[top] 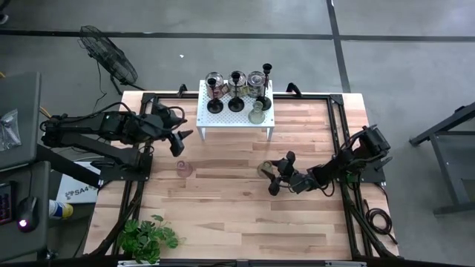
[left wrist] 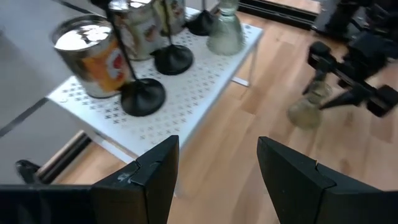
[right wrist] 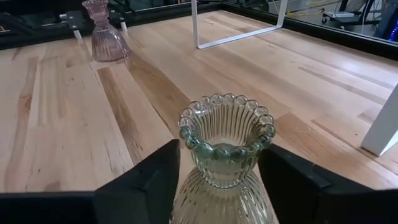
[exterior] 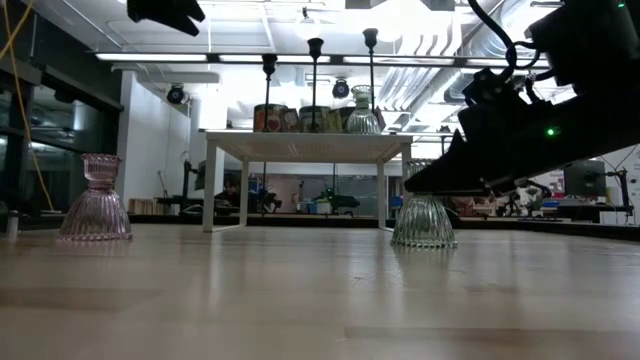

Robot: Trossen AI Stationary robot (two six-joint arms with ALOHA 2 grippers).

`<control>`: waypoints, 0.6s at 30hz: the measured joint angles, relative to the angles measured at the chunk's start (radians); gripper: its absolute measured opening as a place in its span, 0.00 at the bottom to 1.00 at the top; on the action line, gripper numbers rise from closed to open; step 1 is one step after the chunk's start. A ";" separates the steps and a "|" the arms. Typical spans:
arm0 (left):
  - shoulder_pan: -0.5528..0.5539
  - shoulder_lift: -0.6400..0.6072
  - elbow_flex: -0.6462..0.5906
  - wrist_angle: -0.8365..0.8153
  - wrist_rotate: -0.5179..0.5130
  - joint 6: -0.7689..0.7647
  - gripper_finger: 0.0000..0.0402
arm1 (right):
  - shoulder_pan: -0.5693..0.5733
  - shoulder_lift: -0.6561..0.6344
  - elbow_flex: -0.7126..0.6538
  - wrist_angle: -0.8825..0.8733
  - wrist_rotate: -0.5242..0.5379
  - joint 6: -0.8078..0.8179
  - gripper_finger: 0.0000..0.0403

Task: Pick & Place candle stick holders
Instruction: Align the transparent candle holder on the shelf with the other transparent candle holder

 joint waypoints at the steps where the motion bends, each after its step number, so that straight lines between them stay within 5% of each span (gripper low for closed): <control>1: 0.000 0.000 0.000 0.001 0.017 0.002 0.53 | 0.000 0.000 0.000 0.000 0.000 -0.007 0.48; 11: 0.000 0.000 0.000 0.001 0.096 0.020 0.53 | -0.001 0.000 0.000 0.006 0.008 -0.018 0.26; 18: 0.000 0.000 0.000 0.001 0.096 0.020 0.53 | -0.001 0.000 0.000 0.029 0.009 -0.018 0.25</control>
